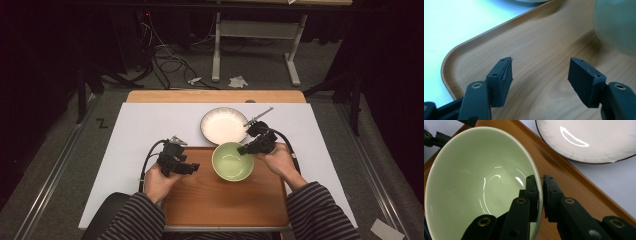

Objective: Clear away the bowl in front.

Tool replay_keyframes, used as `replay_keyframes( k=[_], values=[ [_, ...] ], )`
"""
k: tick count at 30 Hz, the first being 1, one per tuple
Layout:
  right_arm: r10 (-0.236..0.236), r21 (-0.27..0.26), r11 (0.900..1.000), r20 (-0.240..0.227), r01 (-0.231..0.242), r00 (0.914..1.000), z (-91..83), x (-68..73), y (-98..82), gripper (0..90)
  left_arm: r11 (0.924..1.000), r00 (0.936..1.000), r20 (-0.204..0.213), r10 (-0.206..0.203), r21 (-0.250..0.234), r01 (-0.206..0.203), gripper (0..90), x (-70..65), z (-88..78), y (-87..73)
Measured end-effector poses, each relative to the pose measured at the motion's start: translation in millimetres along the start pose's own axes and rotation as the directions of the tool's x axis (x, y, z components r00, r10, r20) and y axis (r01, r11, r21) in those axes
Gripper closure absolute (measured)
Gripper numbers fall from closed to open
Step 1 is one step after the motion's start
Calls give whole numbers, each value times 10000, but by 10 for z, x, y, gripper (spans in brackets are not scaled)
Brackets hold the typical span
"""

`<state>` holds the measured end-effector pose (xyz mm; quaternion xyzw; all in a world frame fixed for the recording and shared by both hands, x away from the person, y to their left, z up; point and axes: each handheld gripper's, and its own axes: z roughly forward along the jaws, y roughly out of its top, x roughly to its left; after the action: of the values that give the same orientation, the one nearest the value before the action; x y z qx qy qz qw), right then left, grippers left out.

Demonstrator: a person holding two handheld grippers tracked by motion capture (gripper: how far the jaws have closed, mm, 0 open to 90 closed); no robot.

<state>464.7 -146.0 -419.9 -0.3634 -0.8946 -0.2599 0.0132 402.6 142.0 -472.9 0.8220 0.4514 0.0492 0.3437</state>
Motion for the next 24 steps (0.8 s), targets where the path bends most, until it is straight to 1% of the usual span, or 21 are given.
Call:
replay_keyframes(
  k=[1, 2, 5, 6, 8, 9, 11, 14, 15, 17, 24],
  values=[
    [-149, 35, 9999, 2, 149, 9999, 8, -4, -11, 853, 10000, 10000, 11, -3, 10, 3, 359, 0, 1, 0],
    [-59, 39, 10000, -43, 59, 10000, 20, 7, -23, 854, 10000, 10000, 11, -2, 11, 2, 359, 0, 1, 0],
    [-105, 89, 9999, -108, 106, 9999, 42, 17, -44, 854, 10000, 10000, 28, 5, 8, -5, 359, -1, 2, 0],
    [-200, 256, 9995, -181, 205, 9996, 76, 28, -70, 853, 10000, 10000, 37, 24, 36, -24, 359, -3, 3, 0],
    [-282, 295, 9992, -197, 287, 9994, 107, 42, -88, 854, 10000, 10000, 42, 29, 43, -29, 359, -2, 4, 1],
    [-268, 381, 9989, -197, 275, 9994, 124, 54, -95, 854, 10000, 10000, 34, 21, 33, -21, 359, -2, 4, 0],
    [-231, 393, 9989, -236, 240, 9995, 150, 70, -107, 854, 10000, 10000, 36, 12, 25, -12, 359, -1, 3, 0],
    [-340, 503, 9981, -302, 355, 9990, 176, 78, -122, 854, 10000, 10000, 43, 31, 27, -31, 359, -2, 3, 0],
    [-259, 499, 9984, -347, 276, 9991, 183, 87, -125, 853, 10000, 10000, 34, 22, 27, -22, 359, -2, 3, 0],
    [-382, 579, 9975, -355, 402, 9986, 199, 95, -136, 853, 10000, 10000, 33, 15, 20, -15, 359, -2, 2, 0],
    [-301, 664, 9972, -474, 332, 9984, 249, 107, -148, 852, 10000, 10000, 28, 9, 11, -9, 359, -1, 2, 0]
  ],
)
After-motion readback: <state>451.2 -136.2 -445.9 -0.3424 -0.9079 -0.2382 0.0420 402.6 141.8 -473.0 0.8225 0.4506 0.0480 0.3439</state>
